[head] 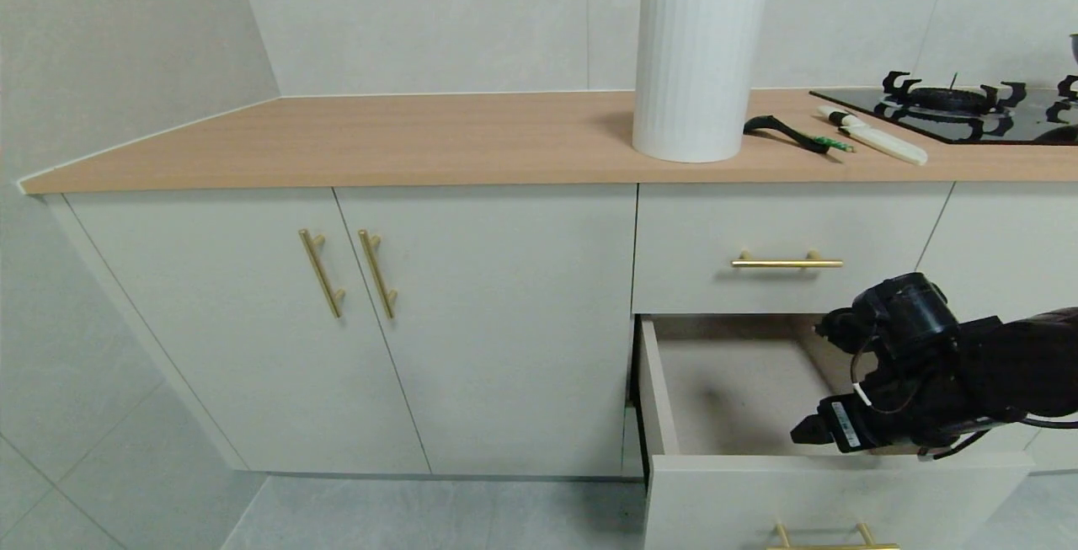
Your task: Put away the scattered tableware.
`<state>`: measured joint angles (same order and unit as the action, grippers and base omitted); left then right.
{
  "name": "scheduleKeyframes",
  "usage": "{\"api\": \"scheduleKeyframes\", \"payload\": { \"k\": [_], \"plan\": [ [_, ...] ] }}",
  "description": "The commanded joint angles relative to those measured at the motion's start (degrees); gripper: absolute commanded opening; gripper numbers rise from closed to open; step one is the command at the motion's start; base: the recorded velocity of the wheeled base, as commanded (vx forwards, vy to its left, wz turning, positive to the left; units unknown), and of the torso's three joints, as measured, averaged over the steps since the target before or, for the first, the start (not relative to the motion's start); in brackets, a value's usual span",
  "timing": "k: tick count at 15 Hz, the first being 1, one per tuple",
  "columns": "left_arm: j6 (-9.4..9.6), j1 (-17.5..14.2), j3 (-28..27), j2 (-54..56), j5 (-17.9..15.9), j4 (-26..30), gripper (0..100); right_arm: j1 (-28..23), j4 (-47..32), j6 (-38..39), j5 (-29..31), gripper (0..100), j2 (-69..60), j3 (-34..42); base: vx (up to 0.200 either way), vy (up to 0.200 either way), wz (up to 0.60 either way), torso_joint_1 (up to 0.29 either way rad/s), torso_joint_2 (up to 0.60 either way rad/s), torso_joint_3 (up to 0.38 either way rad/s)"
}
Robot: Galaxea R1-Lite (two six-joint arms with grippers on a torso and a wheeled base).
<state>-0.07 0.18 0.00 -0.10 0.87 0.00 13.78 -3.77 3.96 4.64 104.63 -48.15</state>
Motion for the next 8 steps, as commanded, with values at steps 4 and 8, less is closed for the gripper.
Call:
{"api": "scheduleKeyframes", "payload": {
  "k": [4,8],
  "plan": [
    [-0.01,-0.01,-0.09,-0.08,0.01,0.0,100,2.31,-6.43,-0.18,-0.69,100,-3.03,-1.68,0.0,0.0,0.0,0.0,0.0,0.0],
    [-0.01,-0.01,0.0,-0.08,0.01,0.0,100,4.68,-9.07,-0.45,-0.6,100,-2.15,-1.42,0.0,0.0,0.0,0.0,0.0,0.0]
  ]
}}
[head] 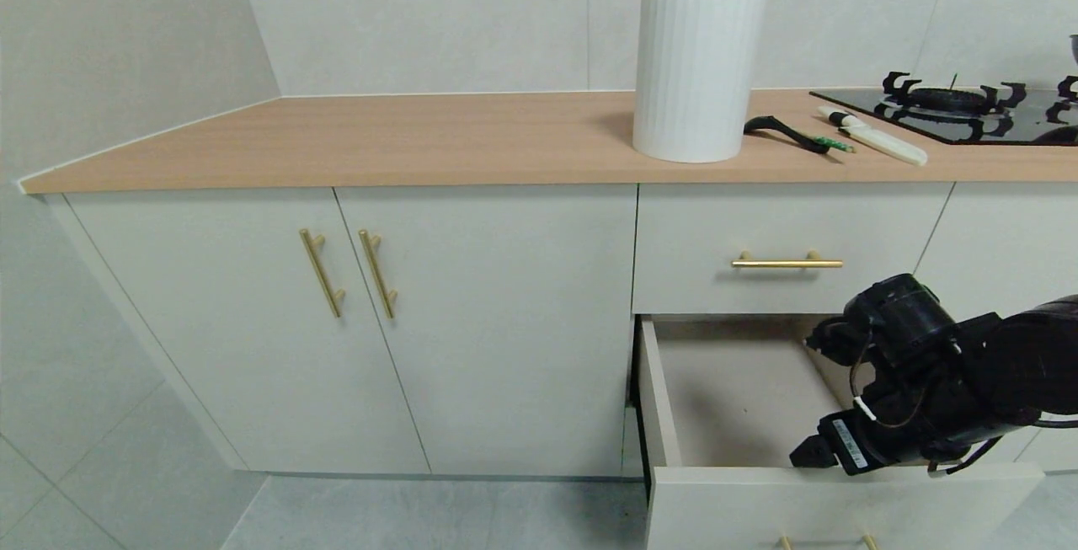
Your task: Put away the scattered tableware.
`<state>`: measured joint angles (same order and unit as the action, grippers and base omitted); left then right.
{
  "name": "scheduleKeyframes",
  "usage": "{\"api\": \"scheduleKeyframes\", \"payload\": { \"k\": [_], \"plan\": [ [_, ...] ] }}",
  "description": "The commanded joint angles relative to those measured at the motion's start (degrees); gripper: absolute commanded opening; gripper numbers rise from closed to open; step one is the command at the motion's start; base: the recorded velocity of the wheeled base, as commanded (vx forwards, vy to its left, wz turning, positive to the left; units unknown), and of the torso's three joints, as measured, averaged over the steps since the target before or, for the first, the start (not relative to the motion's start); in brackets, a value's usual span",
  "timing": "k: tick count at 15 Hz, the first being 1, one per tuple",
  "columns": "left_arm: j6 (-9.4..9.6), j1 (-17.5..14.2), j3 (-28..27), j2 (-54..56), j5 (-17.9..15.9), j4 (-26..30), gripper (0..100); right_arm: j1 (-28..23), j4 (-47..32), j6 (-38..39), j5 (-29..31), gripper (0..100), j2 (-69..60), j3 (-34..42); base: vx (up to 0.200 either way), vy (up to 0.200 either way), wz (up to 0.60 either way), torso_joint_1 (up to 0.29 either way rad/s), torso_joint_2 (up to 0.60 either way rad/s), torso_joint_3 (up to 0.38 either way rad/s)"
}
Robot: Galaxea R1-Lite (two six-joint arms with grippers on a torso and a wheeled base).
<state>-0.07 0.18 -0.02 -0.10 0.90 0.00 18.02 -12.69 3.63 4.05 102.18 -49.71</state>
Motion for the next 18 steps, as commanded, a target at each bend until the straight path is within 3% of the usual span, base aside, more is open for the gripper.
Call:
{"api": "scheduleKeyframes", "payload": {
  "k": [1,18],
  "plan": [
    [-0.01,-0.01,0.02,-0.08,-0.02,0.0,100,0.62,-0.05,0.06,0.08,100,0.83,0.14,0.0,0.0,0.0,0.0,0.0,0.0],
    [-0.01,-0.01,0.02,-0.08,-0.02,0.0,100,2.64,-13.68,-3.63,0.44,100,-0.32,-0.65,0.0,0.0,0.0,0.0,0.0,0.0]
  ]
}}
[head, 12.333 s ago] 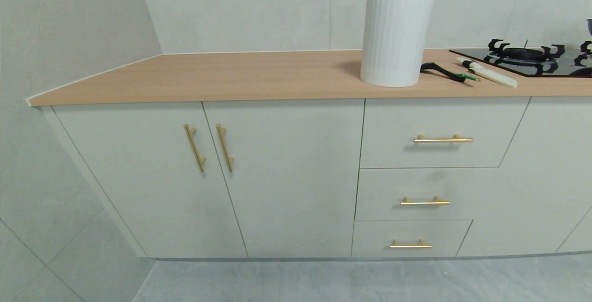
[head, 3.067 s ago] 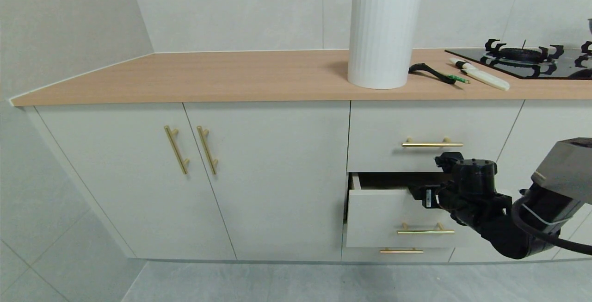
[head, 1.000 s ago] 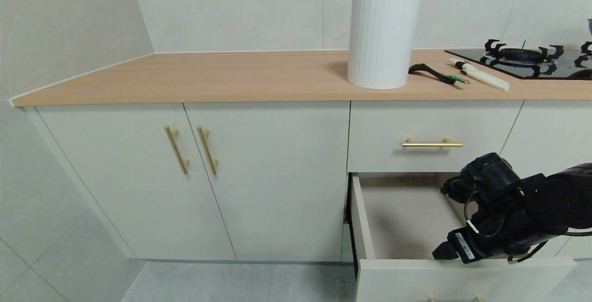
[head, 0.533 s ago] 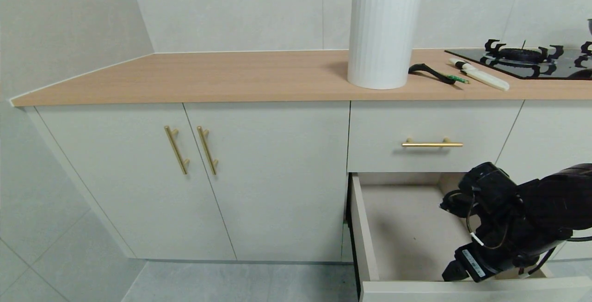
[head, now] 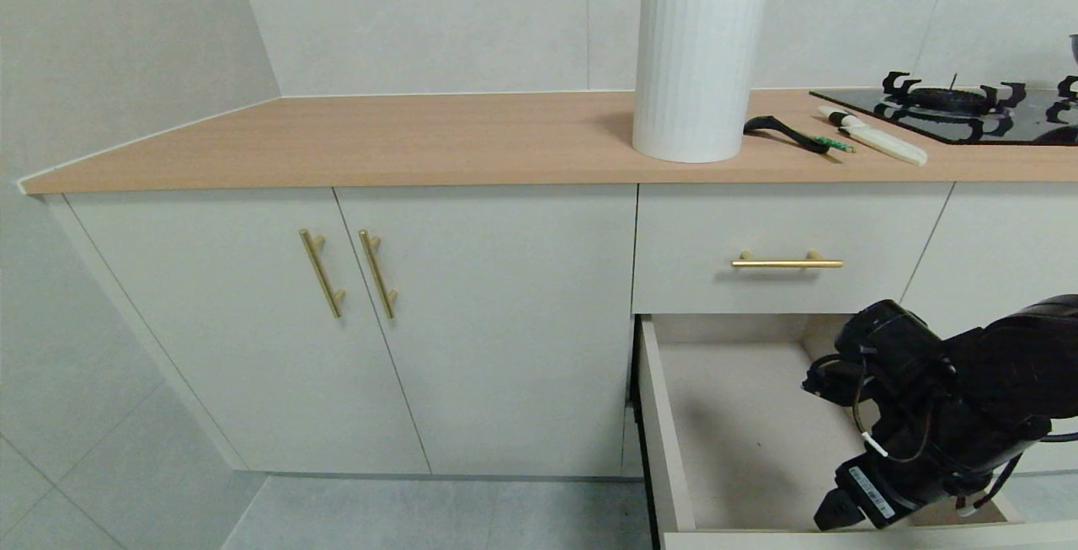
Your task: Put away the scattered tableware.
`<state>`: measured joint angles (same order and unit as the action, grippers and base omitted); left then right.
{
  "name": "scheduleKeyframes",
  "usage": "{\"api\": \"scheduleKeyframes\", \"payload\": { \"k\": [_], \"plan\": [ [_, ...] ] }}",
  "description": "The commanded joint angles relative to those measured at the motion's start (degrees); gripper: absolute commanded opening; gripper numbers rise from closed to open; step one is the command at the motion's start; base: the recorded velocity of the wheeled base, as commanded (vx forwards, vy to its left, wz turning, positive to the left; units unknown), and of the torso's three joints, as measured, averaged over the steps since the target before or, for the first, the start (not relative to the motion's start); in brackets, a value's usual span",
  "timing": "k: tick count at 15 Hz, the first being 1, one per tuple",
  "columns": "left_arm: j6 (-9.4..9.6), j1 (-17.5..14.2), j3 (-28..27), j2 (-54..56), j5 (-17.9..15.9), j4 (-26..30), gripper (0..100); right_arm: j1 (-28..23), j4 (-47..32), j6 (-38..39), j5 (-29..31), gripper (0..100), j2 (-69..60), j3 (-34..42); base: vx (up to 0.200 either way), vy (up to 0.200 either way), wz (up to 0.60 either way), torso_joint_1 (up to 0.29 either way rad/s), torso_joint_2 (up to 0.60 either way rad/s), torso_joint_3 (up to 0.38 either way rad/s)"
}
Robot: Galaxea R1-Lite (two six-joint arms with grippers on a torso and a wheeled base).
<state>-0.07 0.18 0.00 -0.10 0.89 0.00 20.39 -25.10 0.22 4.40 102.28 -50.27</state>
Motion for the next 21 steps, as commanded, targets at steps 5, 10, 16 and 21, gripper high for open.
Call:
{"api": "scheduleKeyframes", "payload": {
  "k": [5,10,16,21],
  "plan": [
    [-0.01,-0.01,0.0,-0.08,0.08,0.0,100,1.23,-5.22,-1.98,0.26,100,-0.33,-0.35,0.0,0.0,0.0,0.0,0.0,0.0],
    [-0.01,-0.01,0.0,-0.08,-0.01,0.0,100,0.61,-1.62,4.09,0.08,100,-2.79,-4.83,0.0,0.0,0.0,0.0,0.0,0.0],
    [-0.01,-0.01,0.0,-0.08,0.08,0.0,100,0.61,14.64,6.9,0.35,100,-11.75,-0.53,0.0,0.0,0.0,0.0,0.0,0.0],
    [-0.01,-0.01,0.0,-0.08,-0.01,0.0,100,0.52,23.78,6.55,5.62,100,-14.74,2.46,0.0,0.0,0.0,0.0,0.0,0.0]
  ]
}}
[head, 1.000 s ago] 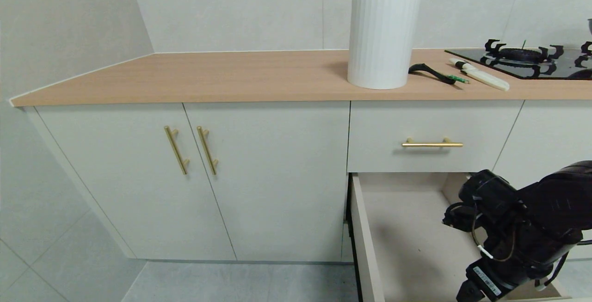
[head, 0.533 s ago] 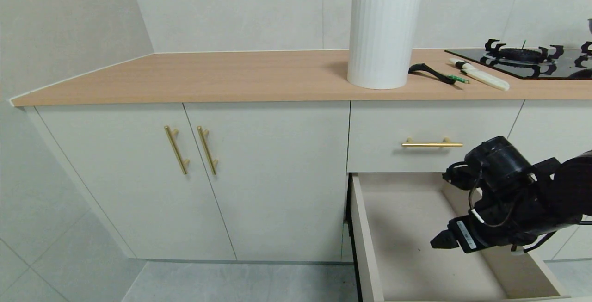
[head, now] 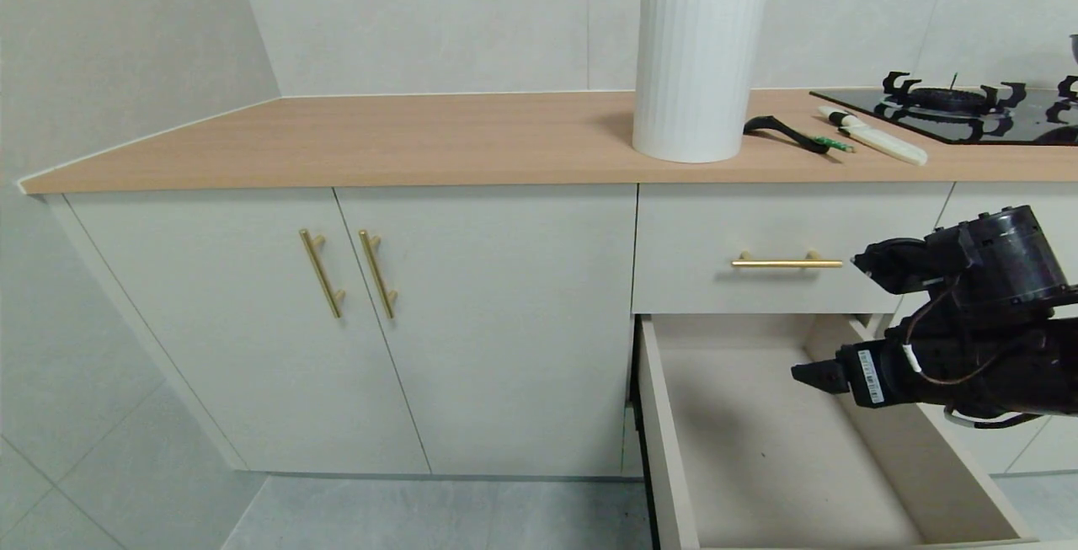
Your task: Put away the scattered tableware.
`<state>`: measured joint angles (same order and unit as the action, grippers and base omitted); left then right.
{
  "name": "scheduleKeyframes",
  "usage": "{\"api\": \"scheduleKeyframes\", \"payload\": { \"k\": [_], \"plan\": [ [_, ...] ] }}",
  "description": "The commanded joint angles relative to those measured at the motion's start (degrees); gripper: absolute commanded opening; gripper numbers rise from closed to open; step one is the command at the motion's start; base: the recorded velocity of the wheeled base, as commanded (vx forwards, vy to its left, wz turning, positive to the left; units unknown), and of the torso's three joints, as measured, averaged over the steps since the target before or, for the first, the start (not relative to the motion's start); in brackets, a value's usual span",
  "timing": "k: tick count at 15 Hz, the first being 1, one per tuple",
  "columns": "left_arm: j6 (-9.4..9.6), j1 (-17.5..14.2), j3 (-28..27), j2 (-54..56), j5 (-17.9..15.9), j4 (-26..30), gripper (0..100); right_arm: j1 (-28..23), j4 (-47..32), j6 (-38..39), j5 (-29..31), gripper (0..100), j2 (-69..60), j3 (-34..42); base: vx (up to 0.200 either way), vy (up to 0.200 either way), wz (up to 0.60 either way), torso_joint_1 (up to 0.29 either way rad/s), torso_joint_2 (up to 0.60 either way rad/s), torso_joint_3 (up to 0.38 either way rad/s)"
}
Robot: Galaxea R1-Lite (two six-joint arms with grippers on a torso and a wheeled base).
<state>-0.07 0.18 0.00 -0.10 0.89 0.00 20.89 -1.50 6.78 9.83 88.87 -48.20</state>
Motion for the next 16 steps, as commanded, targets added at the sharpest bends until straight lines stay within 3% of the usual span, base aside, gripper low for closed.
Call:
{"api": "scheduleKeyframes", "payload": {
  "k": [1,5,9,16],
  "plan": [
    [-0.01,-0.01,0.0,-0.08,-0.01,0.0,100,0.02,0.36,-0.01,0.55,100,-1.51,0.39,0.0,0.0,0.0,0.0,0.0,0.0],
    [-0.01,-0.01,0.0,-0.08,0.08,0.0,100,0.02,2.99,0.08,0.81,100,-1.77,0.56,0.0,0.0,0.0,0.007,-0.02,-0.009],
    [-0.01,-0.01,0.0,-0.08,-0.01,0.0,100,0.02,3.61,-0.01,1.07,100,-1.59,1.0,0.0,0.0,0.0,0.069,-0.24,-0.25],
    [-0.01,-0.01,0.0,-0.08,-0.01,0.0,100,-0.06,3.61,-0.01,1.07,100,-1.68,1.0,0.0,0.0,0.0,0.179,-0.51,-0.291]
  ]
}}
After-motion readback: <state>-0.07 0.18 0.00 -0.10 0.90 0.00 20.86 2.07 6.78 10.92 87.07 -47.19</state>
